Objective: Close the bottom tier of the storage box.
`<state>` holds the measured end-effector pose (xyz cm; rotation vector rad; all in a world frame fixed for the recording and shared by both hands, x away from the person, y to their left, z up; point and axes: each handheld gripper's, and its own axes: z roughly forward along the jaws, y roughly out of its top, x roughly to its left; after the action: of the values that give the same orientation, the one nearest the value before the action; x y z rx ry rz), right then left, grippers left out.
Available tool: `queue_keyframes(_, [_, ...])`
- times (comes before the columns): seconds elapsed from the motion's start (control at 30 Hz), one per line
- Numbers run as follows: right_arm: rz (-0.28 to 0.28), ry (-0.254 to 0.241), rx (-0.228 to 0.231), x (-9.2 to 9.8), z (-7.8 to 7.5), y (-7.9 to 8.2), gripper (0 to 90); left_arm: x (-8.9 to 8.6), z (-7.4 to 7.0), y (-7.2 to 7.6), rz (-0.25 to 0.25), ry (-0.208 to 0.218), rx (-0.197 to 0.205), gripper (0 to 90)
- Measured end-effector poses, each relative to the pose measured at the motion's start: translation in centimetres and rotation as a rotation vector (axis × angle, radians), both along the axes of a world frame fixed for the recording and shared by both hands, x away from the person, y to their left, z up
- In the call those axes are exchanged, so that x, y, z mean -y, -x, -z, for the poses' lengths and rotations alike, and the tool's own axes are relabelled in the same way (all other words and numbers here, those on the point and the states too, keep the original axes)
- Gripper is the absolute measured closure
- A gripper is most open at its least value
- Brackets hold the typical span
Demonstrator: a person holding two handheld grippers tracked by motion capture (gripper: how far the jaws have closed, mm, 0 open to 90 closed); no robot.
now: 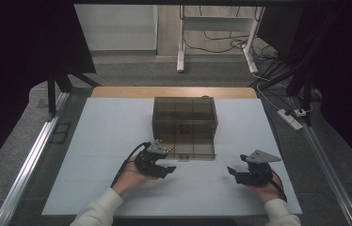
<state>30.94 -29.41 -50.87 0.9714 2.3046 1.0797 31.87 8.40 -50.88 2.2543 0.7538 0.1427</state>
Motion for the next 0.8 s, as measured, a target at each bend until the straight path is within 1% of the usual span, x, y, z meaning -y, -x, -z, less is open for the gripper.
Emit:
queue_keyframes(0.13, [-0.002, 0.005, -0.003, -0.1, 0.0, 0.0, 26.8, 0.1, 0.4, -0.1, -0.001, -0.012, 0.006, 43.9])
queue_keyframes(0.23, [-0.003, 0.0, -0.002, 0.0, 0.0, 0.0, 26.8, 0.2, 0.6, -0.1, 0.003, -0.009, 0.009, 52.0])
queue_keyframes(0.33, [-0.003, -0.006, -0.003, 0.0, 0.0, 0.0, 26.8, 0.2, 0.6, -0.1, 0.009, -0.015, 0.013, 58.3])
queue_keyframes(0.43, [0.0, -0.008, -0.001, 0.0, -0.1, 0.0, 26.8, 0.1, 0.6, -0.2, 0.008, -0.007, 0.016, 68.9])
queue_keyframes(0.47, [0.0, -0.009, 0.0, 0.0, -0.1, 0.0, 26.8, 0.2, 0.7, -0.2, 0.006, -0.002, 0.016, 73.8])
queue_keyframes(0.57, [-0.001, -0.006, -0.002, 0.0, 0.0, 0.0, 26.8, 0.3, 0.9, -0.5, -0.002, -0.012, 0.017, 88.1])
queue_keyframes(0.63, [-0.003, -0.007, -0.001, 0.0, -0.1, 0.0, 26.9, 0.4, 1.2, -0.7, 0.002, -0.024, 0.006, 88.4])
queue_keyframes(0.7, [-0.001, -0.003, 0.0, 0.0, 0.0, 0.0, 26.8, 0.7, 1.4, -0.8, 0.002, -0.047, 0.014, 88.4])
queue_keyframes(0.8, [0.007, -0.012, 0.0, 0.1, -0.1, 0.0, 27.0, 1.0, 1.6, -1.0, -0.008, -0.053, 0.023, 88.4])
